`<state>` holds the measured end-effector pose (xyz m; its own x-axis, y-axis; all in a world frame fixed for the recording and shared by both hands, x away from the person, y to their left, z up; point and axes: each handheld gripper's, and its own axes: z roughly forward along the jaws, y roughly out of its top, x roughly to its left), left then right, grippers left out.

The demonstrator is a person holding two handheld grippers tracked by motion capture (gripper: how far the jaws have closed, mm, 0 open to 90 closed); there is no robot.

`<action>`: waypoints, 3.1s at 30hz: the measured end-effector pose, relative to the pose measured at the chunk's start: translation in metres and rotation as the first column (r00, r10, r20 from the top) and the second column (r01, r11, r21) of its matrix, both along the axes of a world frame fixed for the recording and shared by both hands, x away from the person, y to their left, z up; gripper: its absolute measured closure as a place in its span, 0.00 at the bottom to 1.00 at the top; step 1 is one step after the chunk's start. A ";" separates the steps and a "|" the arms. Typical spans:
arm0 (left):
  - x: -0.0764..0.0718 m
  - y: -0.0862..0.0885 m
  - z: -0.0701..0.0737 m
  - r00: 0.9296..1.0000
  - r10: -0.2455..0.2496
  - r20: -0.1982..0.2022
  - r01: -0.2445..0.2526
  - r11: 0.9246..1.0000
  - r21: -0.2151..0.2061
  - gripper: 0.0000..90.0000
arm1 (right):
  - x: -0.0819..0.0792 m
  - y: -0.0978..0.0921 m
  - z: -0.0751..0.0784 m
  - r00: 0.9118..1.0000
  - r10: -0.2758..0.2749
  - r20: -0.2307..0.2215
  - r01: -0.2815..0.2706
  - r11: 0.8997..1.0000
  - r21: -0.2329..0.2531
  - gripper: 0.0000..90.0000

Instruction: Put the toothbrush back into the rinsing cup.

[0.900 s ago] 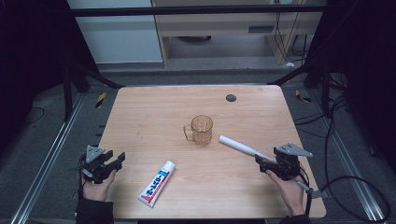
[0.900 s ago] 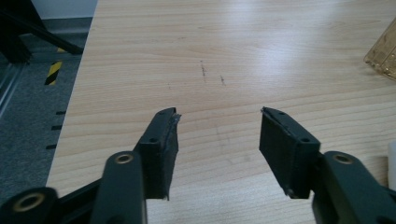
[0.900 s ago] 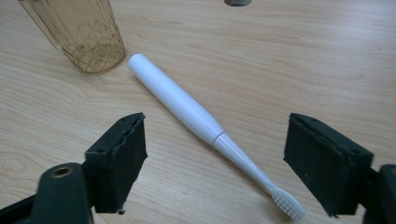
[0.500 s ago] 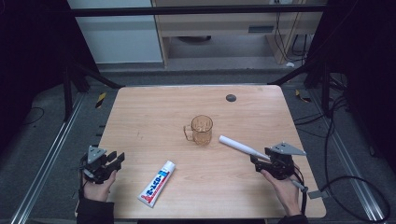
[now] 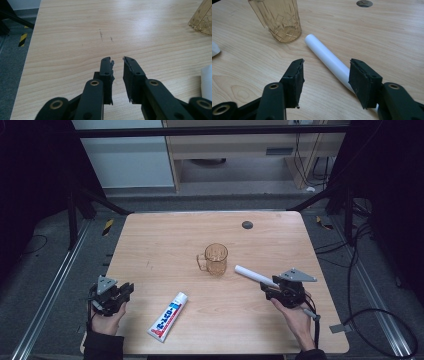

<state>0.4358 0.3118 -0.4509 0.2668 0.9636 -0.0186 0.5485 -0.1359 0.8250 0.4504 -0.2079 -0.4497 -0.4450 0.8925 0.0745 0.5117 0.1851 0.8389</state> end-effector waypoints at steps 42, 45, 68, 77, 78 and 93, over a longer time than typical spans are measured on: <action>0.004 0.013 -0.005 0.998 0.065 -0.008 -0.064 0.997 0.047 0.80 | 0.095 0.055 -0.028 0.980 -0.184 -0.073 0.186 0.982 0.030 1.00; 0.005 0.014 -0.006 0.998 0.066 -0.008 -0.066 0.997 0.047 0.79 | 0.099 0.055 -0.033 0.977 -0.194 -0.087 0.196 0.981 0.010 1.00; 0.005 0.013 -0.006 0.998 0.063 -0.012 -0.062 0.997 0.051 0.78 | 0.095 0.057 -0.035 0.978 -0.137 -0.157 0.130 0.990 -0.050 1.00; 0.005 0.013 -0.006 0.998 0.063 -0.013 -0.062 0.997 0.049 0.77 | 0.090 0.057 -0.034 0.978 -0.117 -0.170 0.106 0.992 -0.068 1.00; 0.005 0.012 -0.006 0.998 0.063 -0.013 -0.062 0.997 0.049 0.76 | 0.089 0.057 -0.034 0.979 -0.115 -0.171 0.105 0.992 -0.066 1.00; 0.005 0.010 -0.006 0.998 0.060 -0.013 -0.060 0.997 0.053 0.76 | 0.068 0.049 -0.038 0.978 -0.082 -0.192 0.068 0.994 -0.080 0.99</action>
